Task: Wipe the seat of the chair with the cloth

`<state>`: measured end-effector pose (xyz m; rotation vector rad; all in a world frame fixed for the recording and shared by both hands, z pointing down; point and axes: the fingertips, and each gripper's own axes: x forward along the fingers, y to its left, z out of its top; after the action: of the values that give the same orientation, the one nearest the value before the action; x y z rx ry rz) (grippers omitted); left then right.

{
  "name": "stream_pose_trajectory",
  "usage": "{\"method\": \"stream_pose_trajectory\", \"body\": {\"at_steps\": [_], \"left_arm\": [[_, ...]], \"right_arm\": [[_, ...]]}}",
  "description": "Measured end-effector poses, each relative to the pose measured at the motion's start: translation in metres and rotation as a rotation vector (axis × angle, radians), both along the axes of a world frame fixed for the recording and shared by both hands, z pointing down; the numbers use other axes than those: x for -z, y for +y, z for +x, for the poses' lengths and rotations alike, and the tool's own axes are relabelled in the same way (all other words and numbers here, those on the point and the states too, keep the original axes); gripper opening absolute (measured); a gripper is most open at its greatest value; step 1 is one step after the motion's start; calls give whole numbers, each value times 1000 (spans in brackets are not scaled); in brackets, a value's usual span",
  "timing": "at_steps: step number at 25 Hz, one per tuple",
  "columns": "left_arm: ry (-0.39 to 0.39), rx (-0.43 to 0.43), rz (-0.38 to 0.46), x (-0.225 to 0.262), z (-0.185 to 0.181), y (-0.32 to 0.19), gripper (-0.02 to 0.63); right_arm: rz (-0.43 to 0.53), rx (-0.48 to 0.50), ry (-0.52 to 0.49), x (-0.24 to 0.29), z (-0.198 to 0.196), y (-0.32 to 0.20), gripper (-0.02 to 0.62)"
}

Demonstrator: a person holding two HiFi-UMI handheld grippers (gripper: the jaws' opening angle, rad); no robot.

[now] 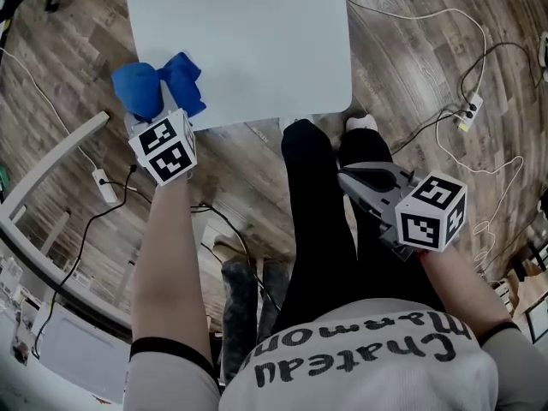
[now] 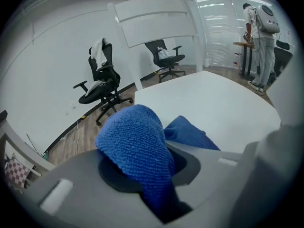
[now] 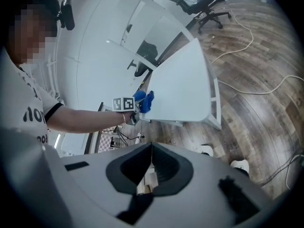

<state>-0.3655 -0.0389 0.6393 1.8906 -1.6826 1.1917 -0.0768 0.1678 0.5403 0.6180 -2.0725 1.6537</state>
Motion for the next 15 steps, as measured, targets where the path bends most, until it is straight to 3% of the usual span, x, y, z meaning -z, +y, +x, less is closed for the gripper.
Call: {"method": "stream_pose_trajectory", "body": {"at_steps": [8,15], "left_arm": [[25,62,112,5,65,-12,77],[43,-29,111,6,134,-14,77]], "right_arm": [[-14,-93,28,-18,85,15,17],[-11,-139,14,-19,124,25,17]]}}
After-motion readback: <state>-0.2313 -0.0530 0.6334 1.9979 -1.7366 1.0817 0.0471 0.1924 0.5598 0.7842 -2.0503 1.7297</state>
